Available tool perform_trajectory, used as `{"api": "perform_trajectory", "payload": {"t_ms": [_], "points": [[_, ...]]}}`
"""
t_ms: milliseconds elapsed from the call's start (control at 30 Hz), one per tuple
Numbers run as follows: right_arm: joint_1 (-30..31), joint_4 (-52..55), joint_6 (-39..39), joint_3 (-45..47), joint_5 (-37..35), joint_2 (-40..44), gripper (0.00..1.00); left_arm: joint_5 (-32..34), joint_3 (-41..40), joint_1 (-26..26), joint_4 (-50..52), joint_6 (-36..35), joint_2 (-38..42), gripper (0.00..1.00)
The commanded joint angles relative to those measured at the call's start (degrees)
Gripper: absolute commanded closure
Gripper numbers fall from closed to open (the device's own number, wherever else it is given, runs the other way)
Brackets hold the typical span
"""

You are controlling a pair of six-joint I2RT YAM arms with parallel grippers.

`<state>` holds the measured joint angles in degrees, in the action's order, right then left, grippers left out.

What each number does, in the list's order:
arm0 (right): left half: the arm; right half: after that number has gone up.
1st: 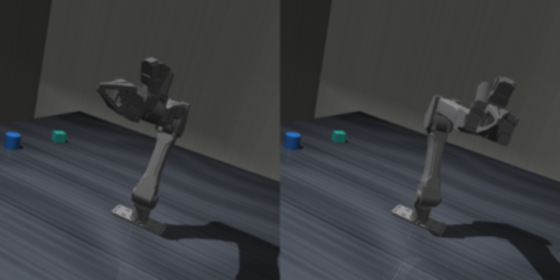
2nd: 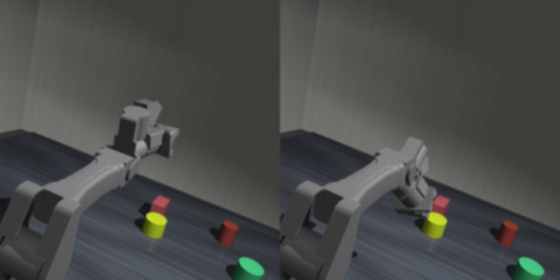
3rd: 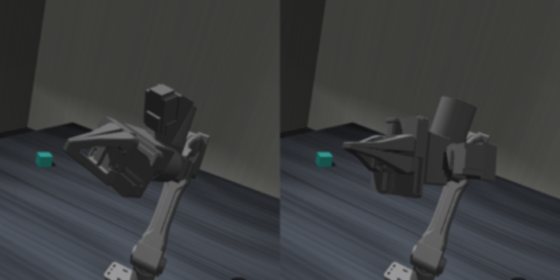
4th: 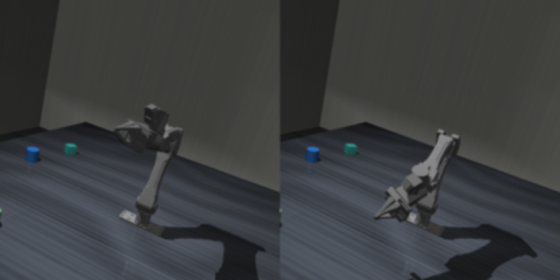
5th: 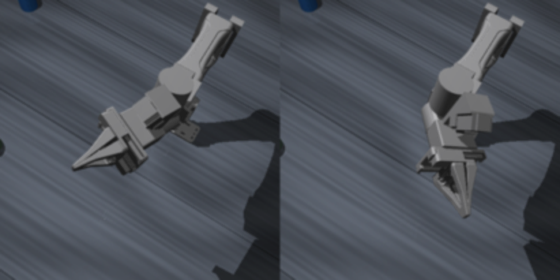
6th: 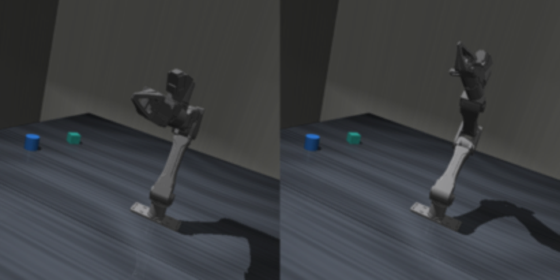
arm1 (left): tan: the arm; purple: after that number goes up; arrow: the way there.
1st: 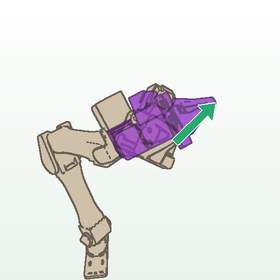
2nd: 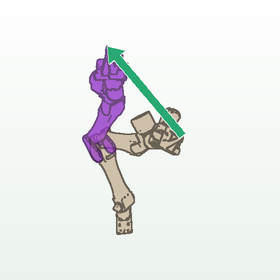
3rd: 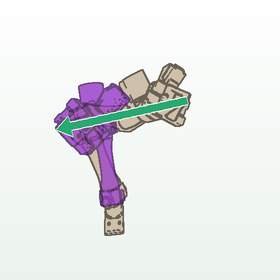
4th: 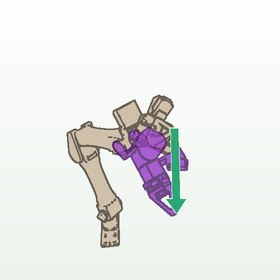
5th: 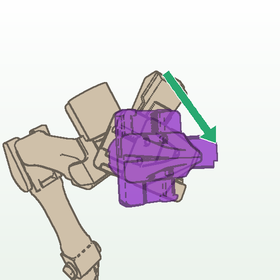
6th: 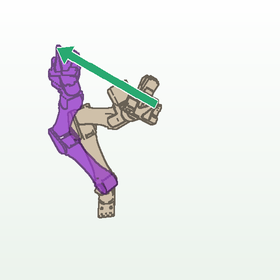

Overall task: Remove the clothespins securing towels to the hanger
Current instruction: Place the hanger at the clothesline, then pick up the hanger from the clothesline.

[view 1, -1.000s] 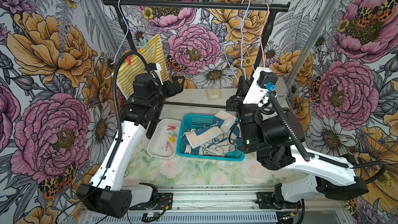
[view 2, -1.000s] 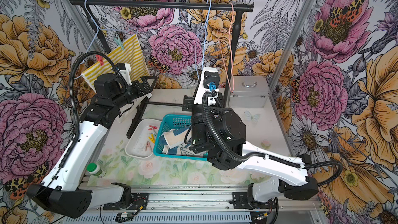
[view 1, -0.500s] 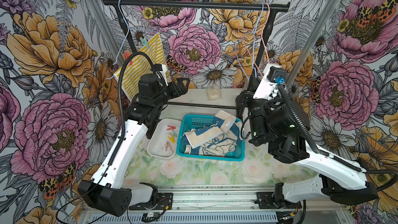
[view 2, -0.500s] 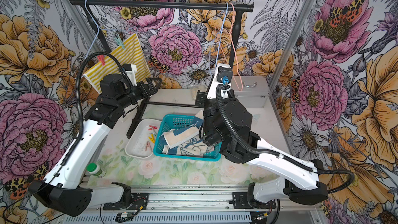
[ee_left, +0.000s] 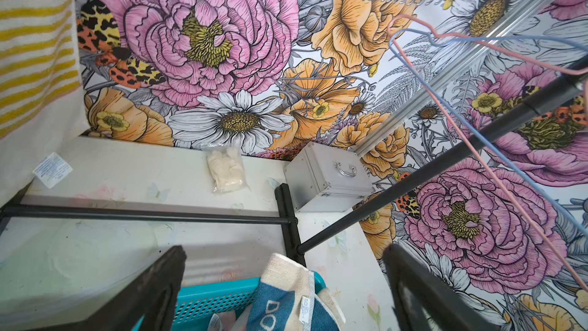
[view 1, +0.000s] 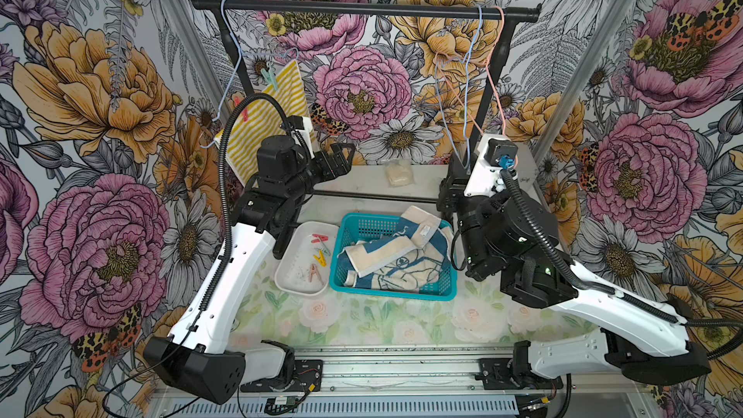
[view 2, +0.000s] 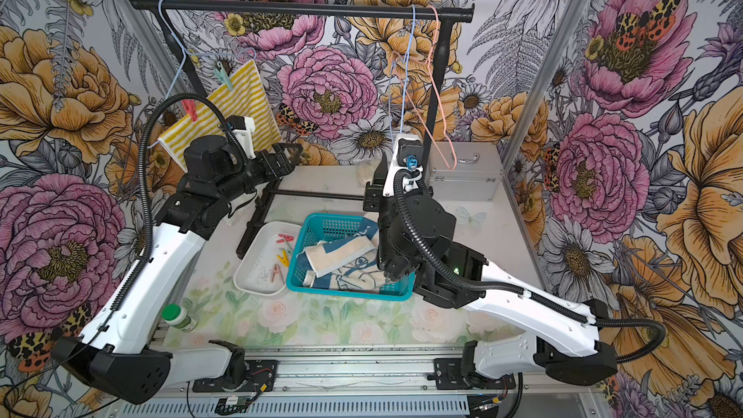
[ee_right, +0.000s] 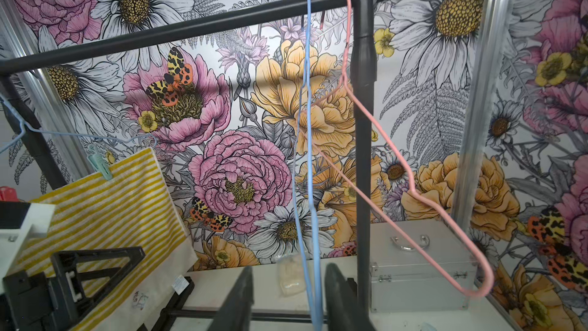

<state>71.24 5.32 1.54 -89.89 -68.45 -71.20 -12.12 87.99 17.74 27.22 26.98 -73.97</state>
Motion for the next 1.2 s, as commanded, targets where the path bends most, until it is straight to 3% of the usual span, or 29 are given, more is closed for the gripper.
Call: {"api": "perform_trajectory", "payload": {"t_ms": [0,200,467,633,833,933,1000,1167], "points": [[1.5,3.9,-1.3,1.9,1.8,1.7,0.32,-1.5,3.9,1.6,-0.1,-4.4,0.1,0.01],[5.2,4.5,-2.1,7.8,1.8,4.3,0.18,-3.1,7.1,2.3,-0.1,-5.8,-0.1,0.01],[10.4,5.0,-4.9,16.8,6.6,5.8,0.2,-2.0,8.5,0.8,0.4,-6.4,1.7,0.01],[9.4,8.6,-10.3,17.6,18.7,1.0,0.21,-2.5,13.5,-1.6,2.7,-7.0,0.9,0.01],[-1.2,11.5,-19.5,16.8,48.5,-4.6,0.2,-5.2,24.5,-3.6,8.3,-11.2,-3.0,0.01],[-4.4,13.6,-20.2,15.4,58.1,-8.3,0.2,-5.3,31.8,-4.8,12.4,-15.3,-5.6,0.01],[-4.9,14.0,-20.0,15.3,59.9,-9.8,0.21,-4.9,35.0,-7.1,13.8,-16.7,-6.2,0.01],[-7.4,14.2,-20.1,15.0,65.0,-11.6,0.21,-6.5,38.1,-18.8,13.8,-15.4,-5.2,0.01]]}}
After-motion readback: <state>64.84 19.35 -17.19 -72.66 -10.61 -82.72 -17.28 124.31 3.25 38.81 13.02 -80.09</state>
